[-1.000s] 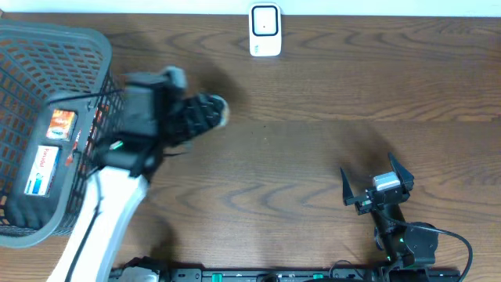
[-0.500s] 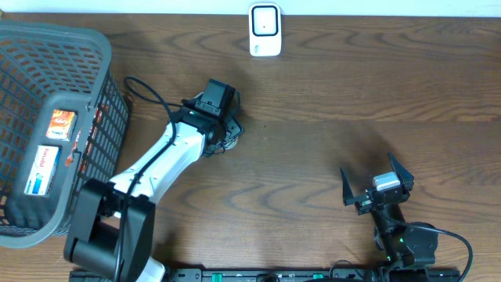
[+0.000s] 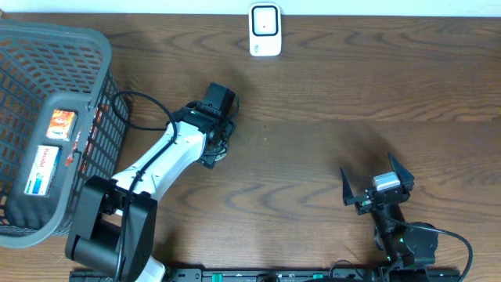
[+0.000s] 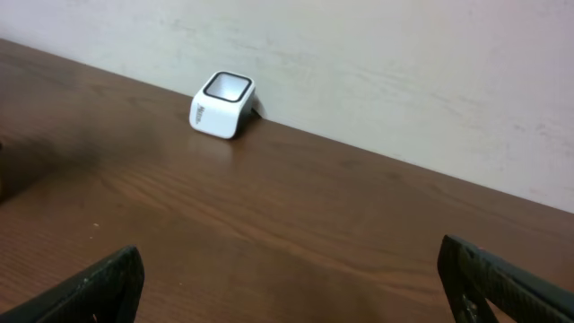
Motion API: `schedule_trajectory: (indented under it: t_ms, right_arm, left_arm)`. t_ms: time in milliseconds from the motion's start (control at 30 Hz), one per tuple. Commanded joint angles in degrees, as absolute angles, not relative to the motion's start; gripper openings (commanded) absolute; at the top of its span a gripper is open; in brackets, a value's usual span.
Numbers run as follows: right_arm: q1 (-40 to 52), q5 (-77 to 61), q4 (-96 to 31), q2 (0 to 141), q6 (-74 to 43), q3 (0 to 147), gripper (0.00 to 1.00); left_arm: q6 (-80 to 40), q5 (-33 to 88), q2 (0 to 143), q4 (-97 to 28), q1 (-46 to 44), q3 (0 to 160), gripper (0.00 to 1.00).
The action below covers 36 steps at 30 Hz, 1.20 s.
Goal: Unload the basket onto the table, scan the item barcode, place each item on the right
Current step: 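Carry the bottle toward the scanner and set it on the table, then return the left gripper into the basket and grasp the red candy bar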
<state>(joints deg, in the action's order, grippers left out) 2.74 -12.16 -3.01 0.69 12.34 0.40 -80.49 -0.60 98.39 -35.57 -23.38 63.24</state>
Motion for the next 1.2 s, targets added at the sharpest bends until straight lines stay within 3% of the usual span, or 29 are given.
schedule_trajectory:
  t_ms: [0, 100, 167, 600, 700, 867, 1033, 1167]
  right_arm:
    - [2.2, -12.3, -3.2, 0.3, 11.6, 0.3, 0.99]
    - [2.2, -12.3, -3.2, 0.3, 11.6, 0.3, 0.99]
    - [2.2, -12.3, -3.2, 0.3, 11.6, 0.3, 0.99]
    - [2.2, -12.3, -3.2, 0.3, 11.6, 0.3, 0.99]
    - [2.2, -12.3, -3.2, 0.3, 11.6, 0.3, 0.99]
    - [2.2, -12.3, -3.2, 0.3, 11.6, 0.3, 0.99]
    - [2.2, -12.3, -3.2, 0.3, 11.6, 0.3, 0.99]
    - [2.2, -12.3, -3.2, 0.3, 11.6, 0.3, 0.99]
  left_arm:
    - [-83.2, -2.0, 98.2, -37.2, -23.5, 63.7, 0.79]
    - [-79.2, -2.1, 97.1, -37.3, -23.5, 63.9, 0.94]
    - [-74.7, -2.5, 95.3, -37.3, -23.5, 64.6, 0.98]
    - [-28.0, -2.6, 69.1, -44.3, -21.0, 84.4, 0.99]
    - [-23.9, -4.4, 67.0, -52.0, -14.3, 95.2, 0.99]
    - [-21.8, -4.2, 69.0, -65.2, 6.8, 110.1, 0.98]
    - [-22.0, 4.3, 74.3, -71.4, 28.0, 111.8, 0.98]
    - [-21.8, 3.9, 81.5, -74.6, 35.6, 111.5, 0.98]
